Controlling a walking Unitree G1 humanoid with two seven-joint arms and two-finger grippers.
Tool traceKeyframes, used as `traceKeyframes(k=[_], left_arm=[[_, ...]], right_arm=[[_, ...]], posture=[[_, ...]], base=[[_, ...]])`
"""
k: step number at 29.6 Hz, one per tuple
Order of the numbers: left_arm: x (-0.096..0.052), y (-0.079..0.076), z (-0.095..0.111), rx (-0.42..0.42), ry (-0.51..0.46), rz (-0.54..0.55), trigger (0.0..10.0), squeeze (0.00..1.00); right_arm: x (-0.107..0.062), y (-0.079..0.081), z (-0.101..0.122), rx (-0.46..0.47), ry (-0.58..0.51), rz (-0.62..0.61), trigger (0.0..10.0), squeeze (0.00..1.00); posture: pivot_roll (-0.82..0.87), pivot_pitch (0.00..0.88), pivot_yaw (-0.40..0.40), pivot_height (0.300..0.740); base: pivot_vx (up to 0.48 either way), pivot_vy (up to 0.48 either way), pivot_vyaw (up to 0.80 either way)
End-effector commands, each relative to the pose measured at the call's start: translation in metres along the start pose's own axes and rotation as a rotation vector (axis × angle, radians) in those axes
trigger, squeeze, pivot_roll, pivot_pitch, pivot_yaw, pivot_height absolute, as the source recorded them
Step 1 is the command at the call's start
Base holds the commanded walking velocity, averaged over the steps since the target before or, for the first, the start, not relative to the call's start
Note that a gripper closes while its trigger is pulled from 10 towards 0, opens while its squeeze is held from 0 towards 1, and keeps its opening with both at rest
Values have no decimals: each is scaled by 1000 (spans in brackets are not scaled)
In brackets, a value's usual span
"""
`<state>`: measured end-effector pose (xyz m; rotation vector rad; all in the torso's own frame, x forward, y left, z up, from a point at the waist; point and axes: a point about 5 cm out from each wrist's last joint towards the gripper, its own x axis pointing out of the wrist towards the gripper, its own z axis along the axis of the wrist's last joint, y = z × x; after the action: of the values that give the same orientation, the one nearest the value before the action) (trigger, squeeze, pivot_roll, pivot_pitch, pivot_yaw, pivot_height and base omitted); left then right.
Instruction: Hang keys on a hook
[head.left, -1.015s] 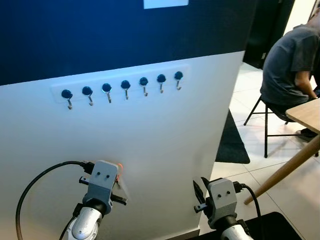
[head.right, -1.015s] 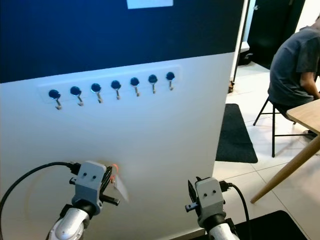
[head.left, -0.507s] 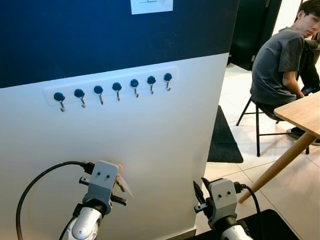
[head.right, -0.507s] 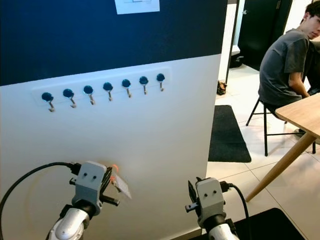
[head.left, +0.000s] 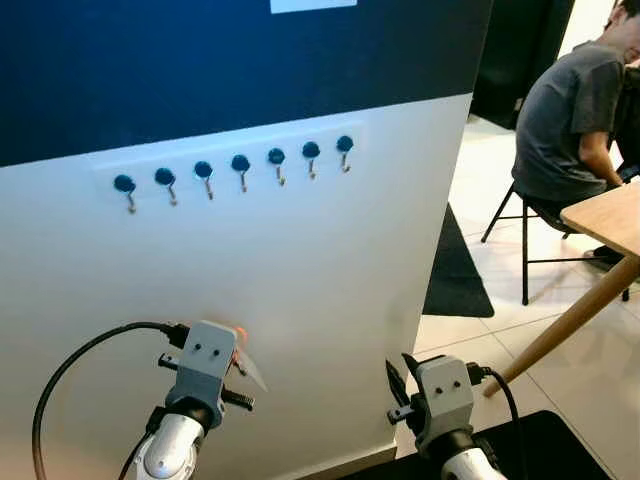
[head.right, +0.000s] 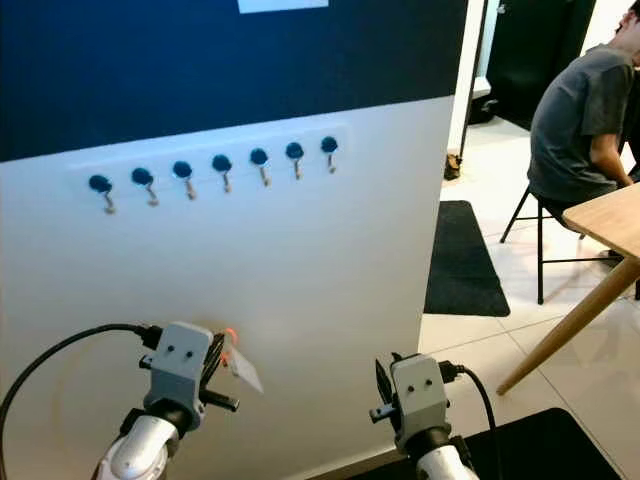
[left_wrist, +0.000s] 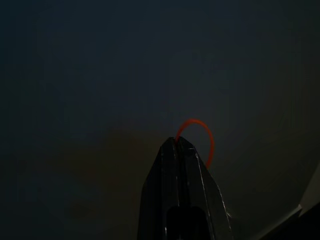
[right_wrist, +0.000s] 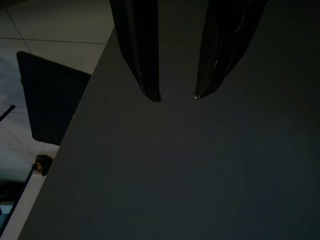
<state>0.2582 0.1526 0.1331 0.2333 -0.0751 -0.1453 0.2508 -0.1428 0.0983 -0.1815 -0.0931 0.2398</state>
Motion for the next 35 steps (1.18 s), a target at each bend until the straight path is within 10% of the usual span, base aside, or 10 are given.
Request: traceKeyframes(k=[1,35], left_arm=[[-3,3,-1,17,10,2,10000,0],[0,1,-1,39,12,-5,10000,0]], right_arm=[[-2,3,-5,6,24,10,10000,0],[1,0,-4,35,22,-9,10000,0]], posture=[[56,116,76,740],[51,106,79,740]], base=[[-390,0,0],[-44,-87,212]])
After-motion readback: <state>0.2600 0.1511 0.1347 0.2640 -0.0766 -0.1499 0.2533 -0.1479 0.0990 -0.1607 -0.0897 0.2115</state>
